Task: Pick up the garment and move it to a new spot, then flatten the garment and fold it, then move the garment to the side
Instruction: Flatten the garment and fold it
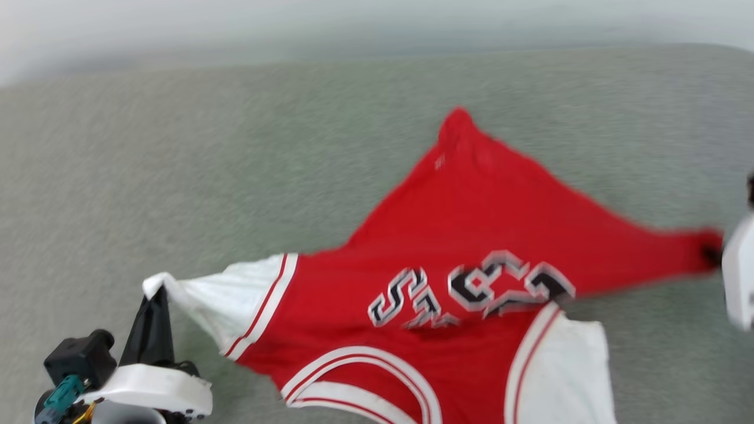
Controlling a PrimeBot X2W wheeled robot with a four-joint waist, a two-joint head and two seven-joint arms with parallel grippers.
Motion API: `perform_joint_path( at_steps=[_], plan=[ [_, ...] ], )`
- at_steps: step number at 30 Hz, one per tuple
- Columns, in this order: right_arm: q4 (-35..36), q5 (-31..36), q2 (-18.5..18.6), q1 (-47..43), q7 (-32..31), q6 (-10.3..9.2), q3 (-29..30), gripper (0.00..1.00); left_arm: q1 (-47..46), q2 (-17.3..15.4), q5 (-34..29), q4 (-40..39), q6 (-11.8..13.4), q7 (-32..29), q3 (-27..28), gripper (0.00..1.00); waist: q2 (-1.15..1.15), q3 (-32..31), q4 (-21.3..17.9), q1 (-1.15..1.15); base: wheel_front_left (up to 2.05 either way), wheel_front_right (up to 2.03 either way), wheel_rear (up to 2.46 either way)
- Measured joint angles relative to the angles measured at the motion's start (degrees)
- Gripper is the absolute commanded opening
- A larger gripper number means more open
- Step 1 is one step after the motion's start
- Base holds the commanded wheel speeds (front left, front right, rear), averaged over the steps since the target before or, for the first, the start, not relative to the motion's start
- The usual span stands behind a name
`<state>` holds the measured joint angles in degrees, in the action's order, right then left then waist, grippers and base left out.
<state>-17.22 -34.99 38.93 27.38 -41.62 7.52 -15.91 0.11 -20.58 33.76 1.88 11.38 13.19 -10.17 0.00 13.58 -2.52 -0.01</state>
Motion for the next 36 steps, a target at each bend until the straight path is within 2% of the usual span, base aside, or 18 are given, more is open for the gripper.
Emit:
perform_joint_path(
  at_steps=[4, 9, 10, 11, 12, 18, 26, 30, 33, 36],
  plan=[
    [3.45, -0.76, -0.82, -12.77, -0.87, 0.00, 3.77, 0.00, 2.15, -0.89, 0.40, -0.98, 0.87, -0.78, 1.02, 0.00, 0.00, -2.38, -3.78, 0.00, 0.00, 0.00, 0.00],
    [6.16, -1.13, -6.65, -26.53, -3.18, 0.00, 8.37, 0.00, 4.21, -1.77, 0.70, -2.14, 1.48, -2.00, 1.16, 0.00, 0.00, -4.82, -6.97, -0.01, 0.00, 0.00, 0.00],
    [6.60, -1.07, -7.83, -28.68, -3.22, 0.00, 8.62, 0.18, 4.33, -1.88, 0.69, -2.34, 1.56, -2.23, 1.02, 0.00, 0.00, -5.17, -7.38, 0.00, 0.00, 0.00, 0.00],
    [6.95, -1.09, -9.17, -30.41, -2.94, 0.00, 9.13, 0.51, 4.40, -1.97, 0.68, -2.59, 1.76, -2.52, 0.90, 0.00, 0.00, -5.42, -7.71, -0.01, 0.00, 0.00, 0.00],
    [7.13, -1.07, -10.44, -31.49, -2.01, 0.00, 9.84, 1.00, 4.43, -2.05, 0.66, -2.90, 1.80, -2.77, 0.79, 0.00, 0.00, -5.52, -7.96, 0.00, 0.00, 0.00, 0.00],
    [8.69, 1.25, -13.27, -29.72, 7.12, -0.01, 11.85, 1.00, 4.30, -2.58, -0.18, -4.55, 2.30, -4.14, -0.21, 0.00, 0.00, -4.48, -7.88, 0.00, 0.00, 0.00, 0.00],
    [7.83, 2.22, -14.19, -18.23, 23.53, -0.02, 13.86, 1.00, 0.32, -2.41, -1.43, -6.88, 2.29, -5.02, -2.08, 0.00, 0.00, -1.30, -5.69, 0.01, 0.00, 0.00, 0.00],
    [5.67, 1.12, -13.62, -11.01, 23.69, -0.02, 11.96, 1.00, -2.70, -1.90, -2.16, -7.64, 2.15, -5.32, -3.32, 0.00, 0.00, 1.19, -4.08, 0.01, 0.00, 0.00, 0.00],
    [4.53, -1.22, -12.14, -5.41, 19.09, -0.02, 8.91, 1.00, -5.39, -1.15, -2.94, -8.04, 1.64, -5.25, -4.61, 0.00, 0.00, 3.39, -2.70, 0.02, 0.00, 0.00, 0.00],
    [3.64, -2.96, -10.60, -0.28, 11.96, -0.02, 6.33, 1.00, -7.17, -0.44, -3.55, -8.16, 1.22, -4.70, -5.81, 0.00, 0.00, 5.57, -1.18, 0.02, 0.00, 0.00, 0.00]
  ],
)
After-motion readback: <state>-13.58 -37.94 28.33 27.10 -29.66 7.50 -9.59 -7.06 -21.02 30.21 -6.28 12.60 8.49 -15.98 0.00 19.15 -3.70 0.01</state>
